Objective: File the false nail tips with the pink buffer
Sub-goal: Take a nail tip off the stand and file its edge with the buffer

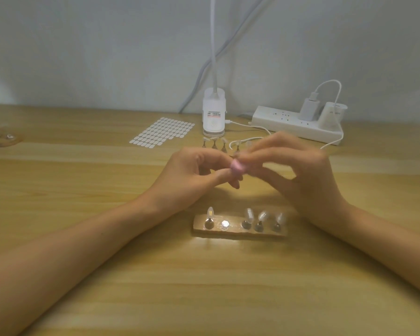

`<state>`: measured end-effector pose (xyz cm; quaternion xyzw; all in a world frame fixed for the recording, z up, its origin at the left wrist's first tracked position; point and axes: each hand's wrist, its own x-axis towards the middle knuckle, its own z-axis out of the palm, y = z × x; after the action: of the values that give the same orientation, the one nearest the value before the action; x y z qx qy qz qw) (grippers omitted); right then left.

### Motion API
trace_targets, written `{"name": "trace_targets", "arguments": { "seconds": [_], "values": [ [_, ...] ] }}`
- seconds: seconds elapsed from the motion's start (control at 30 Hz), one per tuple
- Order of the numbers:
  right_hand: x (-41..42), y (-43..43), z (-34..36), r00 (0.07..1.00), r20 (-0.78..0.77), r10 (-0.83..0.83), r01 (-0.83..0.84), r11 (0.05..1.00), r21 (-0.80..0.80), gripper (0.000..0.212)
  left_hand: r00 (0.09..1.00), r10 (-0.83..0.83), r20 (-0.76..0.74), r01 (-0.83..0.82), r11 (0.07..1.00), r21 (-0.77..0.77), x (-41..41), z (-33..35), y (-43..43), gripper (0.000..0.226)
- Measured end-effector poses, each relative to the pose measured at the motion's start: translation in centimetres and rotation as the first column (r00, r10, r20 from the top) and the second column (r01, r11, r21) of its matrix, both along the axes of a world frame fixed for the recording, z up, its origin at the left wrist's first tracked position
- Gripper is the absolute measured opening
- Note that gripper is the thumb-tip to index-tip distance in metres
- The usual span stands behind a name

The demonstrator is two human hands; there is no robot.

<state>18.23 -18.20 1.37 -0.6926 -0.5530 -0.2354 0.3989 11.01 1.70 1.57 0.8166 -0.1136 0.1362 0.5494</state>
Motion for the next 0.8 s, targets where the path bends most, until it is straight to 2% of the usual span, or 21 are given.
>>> {"name": "trace_targets", "arguments": {
  "seconds": [0.07, 0.17, 0.3, 0.4, 0.53, 0.63, 0.73, 0.8],
  "values": [
    [-0.13, 0.15, -0.13, 0.999, 0.041, 0.034, -0.033, 0.999, -0.029, 0.021, 1.0, 0.006, -0.004, -0.006, 1.0, 0.002, -0.06, 0.01, -0.09, 0.018],
    [0.35, -0.11, 0.13, 0.998, -0.05, -0.023, 0.024, 1.0, 0.02, 0.022, 1.0, 0.009, -0.018, -0.009, 1.0, -0.014, 0.03, -0.06, -0.12, 0.019],
    [-0.04, 0.13, -0.26, 0.999, 0.022, 0.037, -0.037, 0.999, -0.034, 0.019, 0.999, -0.014, -0.037, 0.014, 1.0, 0.005, 0.03, -0.19, -0.01, 0.016],
    [0.44, -0.07, 0.0, 0.999, -0.051, -0.018, 0.019, 1.0, 0.015, 0.021, 0.999, -0.01, -0.042, 0.011, 1.0, 0.012, 0.19, -0.33, 0.08, 0.013],
    [-0.03, 0.16, -0.21, 0.999, 0.012, 0.04, -0.039, 0.999, -0.038, 0.018, 0.999, -0.024, -0.044, 0.024, 1.0, 0.012, 0.25, -0.36, 0.11, 0.019],
    [0.25, -0.01, -0.02, 0.999, -0.039, -0.027, 0.027, 1.0, 0.01, 0.019, 0.999, -0.022, -0.043, 0.021, 1.0, -0.013, 0.26, -0.43, 0.18, 0.021],
    [0.13, -0.06, -0.16, 1.0, -0.015, 0.026, -0.026, 0.999, -0.035, 0.018, 0.998, -0.031, -0.053, 0.031, 1.0, -0.004, 0.18, -0.44, 0.23, 0.021],
    [0.25, -0.11, -0.12, 0.999, -0.044, -0.002, 0.002, 1.0, -0.016, 0.018, 0.998, -0.03, -0.047, 0.03, 1.0, -0.01, 0.24, -0.45, 0.24, 0.02]
  ]
}}
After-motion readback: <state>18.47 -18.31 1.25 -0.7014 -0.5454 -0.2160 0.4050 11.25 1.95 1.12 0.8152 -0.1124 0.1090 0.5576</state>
